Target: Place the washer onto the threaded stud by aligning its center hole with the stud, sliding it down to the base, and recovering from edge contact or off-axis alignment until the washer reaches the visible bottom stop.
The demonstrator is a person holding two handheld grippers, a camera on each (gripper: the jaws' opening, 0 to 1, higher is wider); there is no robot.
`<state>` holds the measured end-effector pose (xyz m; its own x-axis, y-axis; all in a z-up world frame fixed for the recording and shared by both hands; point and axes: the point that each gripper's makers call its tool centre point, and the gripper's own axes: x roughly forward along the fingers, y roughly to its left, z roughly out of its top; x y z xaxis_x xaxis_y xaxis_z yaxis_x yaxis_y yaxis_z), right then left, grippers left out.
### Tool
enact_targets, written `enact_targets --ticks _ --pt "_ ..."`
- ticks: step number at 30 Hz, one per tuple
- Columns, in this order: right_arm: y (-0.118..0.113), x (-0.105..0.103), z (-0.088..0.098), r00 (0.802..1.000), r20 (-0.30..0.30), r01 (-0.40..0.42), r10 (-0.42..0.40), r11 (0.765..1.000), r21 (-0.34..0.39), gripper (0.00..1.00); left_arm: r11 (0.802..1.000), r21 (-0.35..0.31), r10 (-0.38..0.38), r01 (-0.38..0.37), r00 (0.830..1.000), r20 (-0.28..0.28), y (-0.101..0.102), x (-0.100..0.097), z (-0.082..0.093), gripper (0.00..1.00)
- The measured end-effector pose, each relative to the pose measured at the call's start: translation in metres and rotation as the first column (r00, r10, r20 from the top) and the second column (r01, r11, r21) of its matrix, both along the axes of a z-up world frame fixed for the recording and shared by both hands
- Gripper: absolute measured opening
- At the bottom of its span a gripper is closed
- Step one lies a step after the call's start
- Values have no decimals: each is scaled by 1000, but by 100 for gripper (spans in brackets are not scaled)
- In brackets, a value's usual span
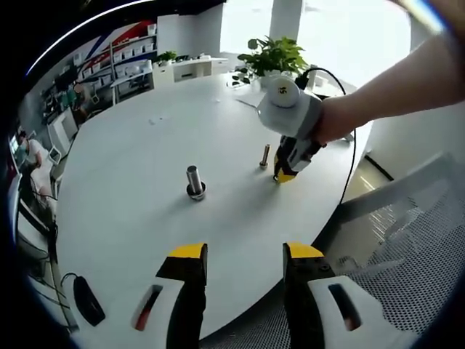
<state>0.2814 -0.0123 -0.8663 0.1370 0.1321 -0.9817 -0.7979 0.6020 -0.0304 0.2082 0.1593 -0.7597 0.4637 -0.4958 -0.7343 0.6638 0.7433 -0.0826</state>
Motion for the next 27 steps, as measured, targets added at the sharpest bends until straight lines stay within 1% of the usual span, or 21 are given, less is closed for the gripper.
enact_targets --ticks 3,7,10,12,13,14,15,20,21,22,27 --pt "0 -1 0 999 33 -25 25 1000 9 14 1000 -3 3 -3 1000 0 0 1 0 40" --pt "-1 -1 0 998 52 -22 21 1000 18 14 1000 2 -3 3 1000 -2 0 -1 -1 40" --pt "-3 -3 0 999 37 -13 12 1000 11 13 1000 3 -8 8 1000 1 -1 -1 0 40" --pt "-5 -4 2 999 33 -8 7 1000 23 13 1000 2 -6 6 1000 0 -1 -1 0 40" --pt "-5 -6 3 1000 13 22 -22 999 36 13 1000 3 -6 6 1000 -1 -1 -1 0 40" --pt "-5 -4 5 999 17 37 -38 998 47 13 1000 3 -8 8 1000 -2 -1 -2 -1 40" --pt "-7 0 9 998 35 44 -46 997 59 13 1000 5 -9 9 1000 -2 -1 -2 -1 40" --pt "-17 9 24 996 58 66 -69 996 62 13 1000 5 -16 16 1000 4 -2 -2 1 40" --pt "-18 11 27 994 58 92 -96 993 73 13 1000 4 -16 16 1000 5 -3 -2 1 40" --pt "-18 12 30 992 63 100 -106 991 84 13 1000 2 -17 17 1000 5 -3 -2 1 40" --pt "-19 17 40 990 90 104 -112 990 90 14 1000 7 -24 24 1000 4 -3 -3 1 40"
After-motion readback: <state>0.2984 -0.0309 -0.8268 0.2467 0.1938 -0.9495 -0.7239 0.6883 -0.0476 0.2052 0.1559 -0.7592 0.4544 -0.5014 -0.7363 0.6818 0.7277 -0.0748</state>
